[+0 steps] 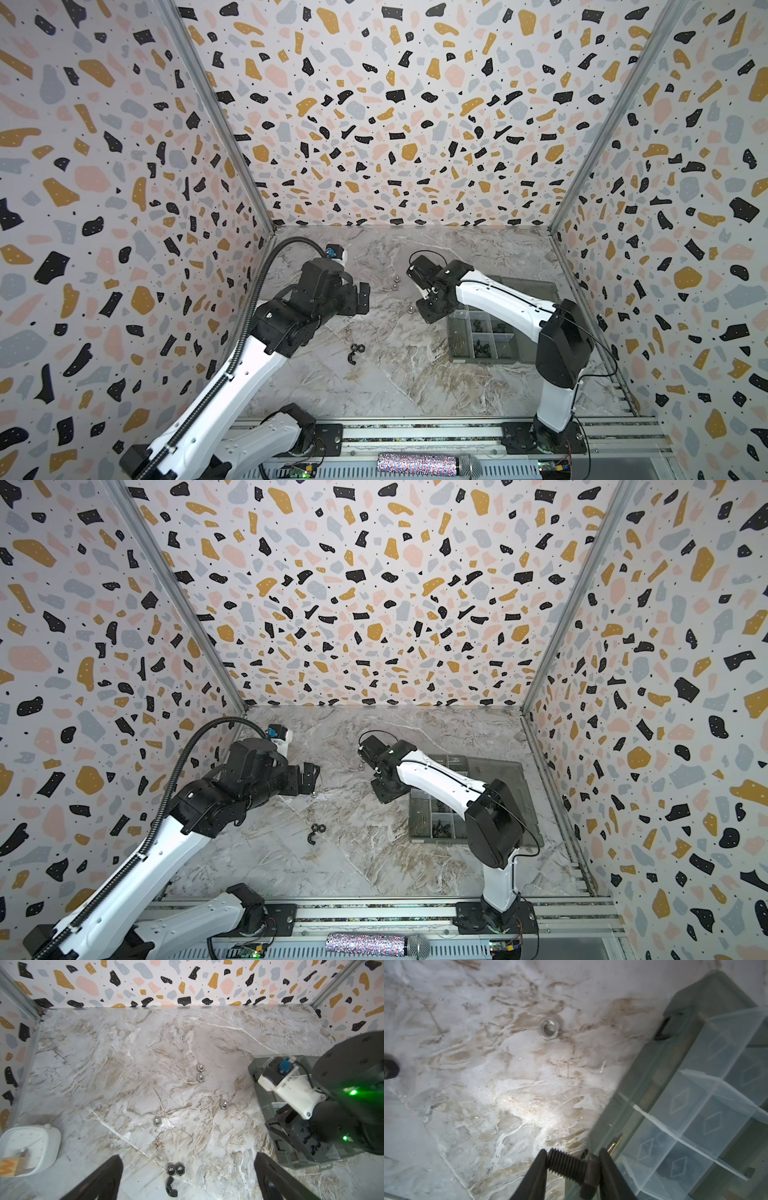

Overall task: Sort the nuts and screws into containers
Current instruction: 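Carry the bolt with the right gripper over the organizer, then open the right gripper to drop the bolt into the bolt compartment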

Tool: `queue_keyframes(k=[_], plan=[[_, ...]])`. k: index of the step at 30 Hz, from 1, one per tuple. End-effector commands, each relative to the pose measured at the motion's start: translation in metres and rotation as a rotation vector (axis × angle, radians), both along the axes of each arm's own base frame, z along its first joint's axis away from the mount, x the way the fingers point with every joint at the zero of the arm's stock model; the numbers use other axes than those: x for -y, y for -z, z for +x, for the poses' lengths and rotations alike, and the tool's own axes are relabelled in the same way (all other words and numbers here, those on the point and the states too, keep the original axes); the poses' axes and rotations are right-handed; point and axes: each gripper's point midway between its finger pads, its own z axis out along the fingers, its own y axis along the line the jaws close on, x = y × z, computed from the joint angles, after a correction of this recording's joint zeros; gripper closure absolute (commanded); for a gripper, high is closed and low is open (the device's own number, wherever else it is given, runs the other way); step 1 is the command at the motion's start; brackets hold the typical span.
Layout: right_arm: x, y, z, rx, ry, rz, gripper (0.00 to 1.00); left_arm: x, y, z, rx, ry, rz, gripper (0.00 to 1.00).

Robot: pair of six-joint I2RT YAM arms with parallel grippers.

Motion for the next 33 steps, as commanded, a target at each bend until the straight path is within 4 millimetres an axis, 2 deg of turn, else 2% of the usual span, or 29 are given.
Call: queue_keyframes(k=[1, 7, 16, 20, 28, 33], plan=[[0.033, -0.012, -0.001, 0.005, 0.030, -0.035, 0.74, 0.023, 0.011, 0.005, -0.032, 0.089, -0.046, 0.00], [0.082, -0.012, 0.006, -0.006, 0.126, -0.037, 0.74, 0.058, 0.040, 0.010, -0.138, 0.197, -0.097, 0.00], [0.142, -0.005, 0.003, -0.014, 0.259, -0.048, 0.74, 0.119, 0.063, 0.015, -0.195, 0.376, 0.024, 0.00], [0.164, 0.003, -0.003, -0.024, 0.320, -0.049, 0.74, 0.144, 0.066, 0.017, -0.197, 0.451, 0.060, 0.00], [0.195, 0.016, -0.013, -0.053, 0.423, -0.045, 0.74, 0.172, 0.075, 0.024, -0.237, 0.542, 0.092, 0.00], [0.206, 0.024, -0.011, -0.062, 0.456, -0.039, 0.74, 0.178, 0.078, 0.028, -0.240, 0.563, 0.108, 0.00]])
